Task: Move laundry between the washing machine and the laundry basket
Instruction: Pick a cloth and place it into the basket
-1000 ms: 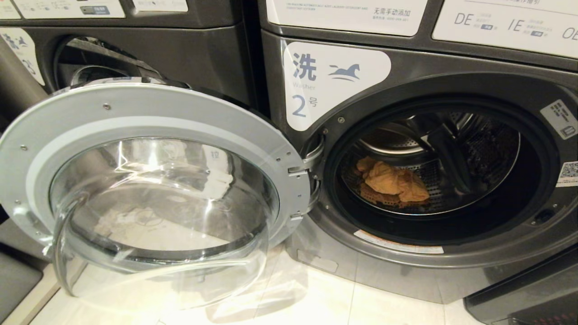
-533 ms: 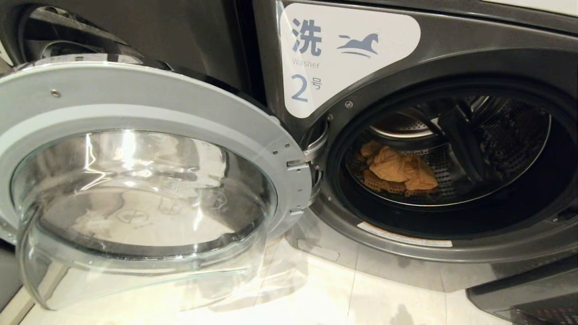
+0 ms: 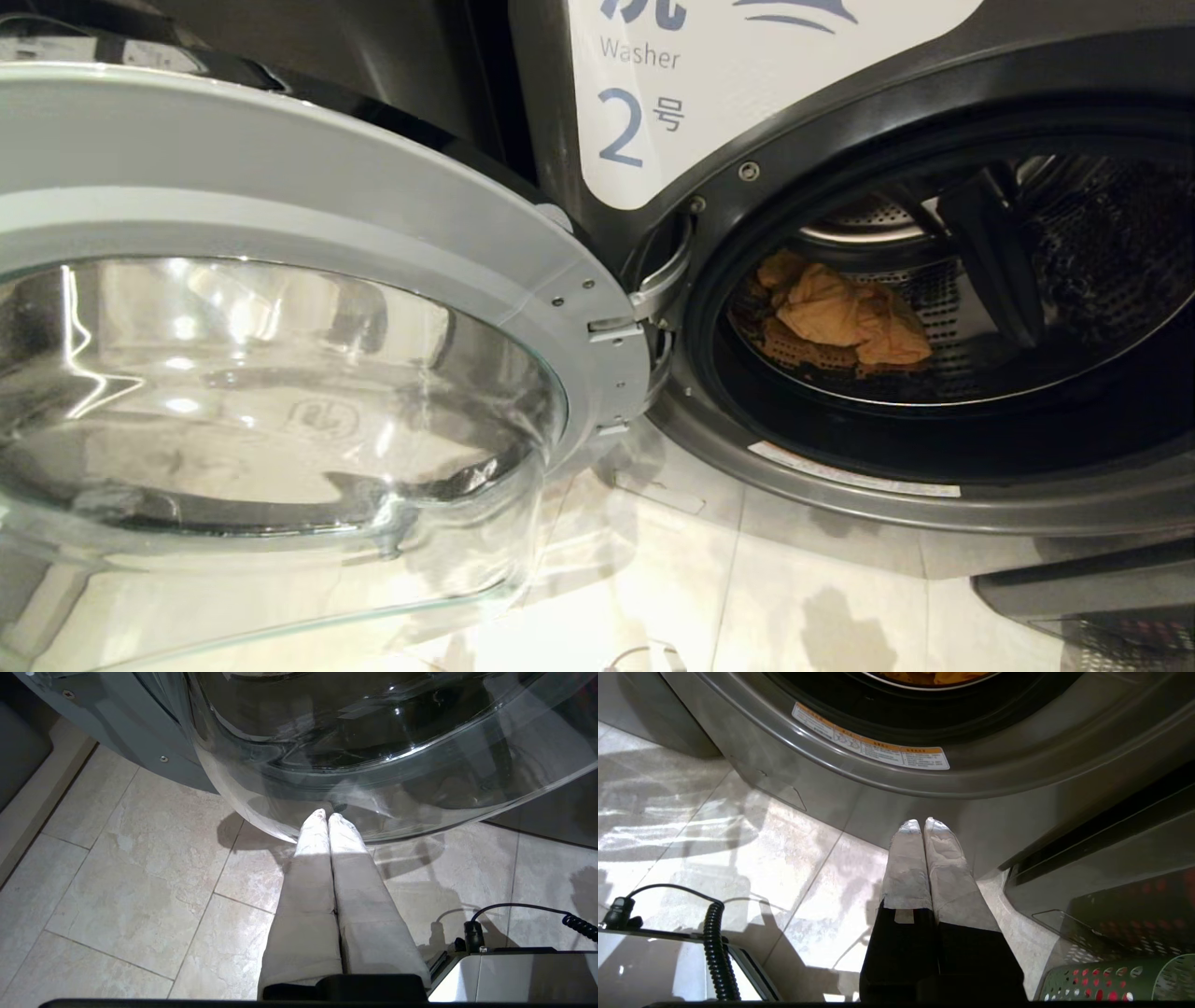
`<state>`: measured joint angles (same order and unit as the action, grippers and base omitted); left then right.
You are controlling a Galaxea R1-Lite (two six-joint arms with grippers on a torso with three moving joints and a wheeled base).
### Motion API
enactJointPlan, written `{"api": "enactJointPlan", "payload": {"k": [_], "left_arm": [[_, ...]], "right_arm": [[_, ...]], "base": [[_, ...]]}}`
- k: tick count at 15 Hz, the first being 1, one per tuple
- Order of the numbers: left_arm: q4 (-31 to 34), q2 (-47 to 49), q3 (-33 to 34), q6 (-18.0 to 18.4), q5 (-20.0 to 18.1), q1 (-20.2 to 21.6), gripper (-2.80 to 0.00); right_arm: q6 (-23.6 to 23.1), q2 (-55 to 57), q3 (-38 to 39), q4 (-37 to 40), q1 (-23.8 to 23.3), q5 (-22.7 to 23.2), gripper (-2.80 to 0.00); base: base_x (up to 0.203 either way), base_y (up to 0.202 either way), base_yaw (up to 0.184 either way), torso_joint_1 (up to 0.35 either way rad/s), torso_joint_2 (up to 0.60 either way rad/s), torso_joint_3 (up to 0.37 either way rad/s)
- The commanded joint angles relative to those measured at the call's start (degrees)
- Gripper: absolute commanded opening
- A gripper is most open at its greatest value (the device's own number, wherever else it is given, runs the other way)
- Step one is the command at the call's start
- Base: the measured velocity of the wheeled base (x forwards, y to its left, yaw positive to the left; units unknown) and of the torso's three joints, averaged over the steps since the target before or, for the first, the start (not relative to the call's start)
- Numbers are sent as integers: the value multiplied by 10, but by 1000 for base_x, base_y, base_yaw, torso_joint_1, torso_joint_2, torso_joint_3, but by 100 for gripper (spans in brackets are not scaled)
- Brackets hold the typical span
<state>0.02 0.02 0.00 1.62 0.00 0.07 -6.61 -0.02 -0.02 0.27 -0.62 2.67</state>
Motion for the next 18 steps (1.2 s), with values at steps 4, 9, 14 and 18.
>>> {"api": "enactJointPlan", "payload": {"k": [4,9,14,18], "left_arm": [[0,0,0,-8,0,0,-280],[0,0,0,-8,0,0,-280],[0,0,0,-8,0,0,-280],[0,0,0,-8,0,0,-280]], "right_arm": [[-14,3,-52,12,0,10,-280],[-24,172,-274,116,0,54,-280],[-92,419,-227,123,0,135,-280],[-149,602,-163,-15,30,145,-280]], "base": [[0,0,0,3,3,-72],[0,0,0,0,0,0],[0,0,0,0,0,0],[0,0,0,0,0,0]]}}
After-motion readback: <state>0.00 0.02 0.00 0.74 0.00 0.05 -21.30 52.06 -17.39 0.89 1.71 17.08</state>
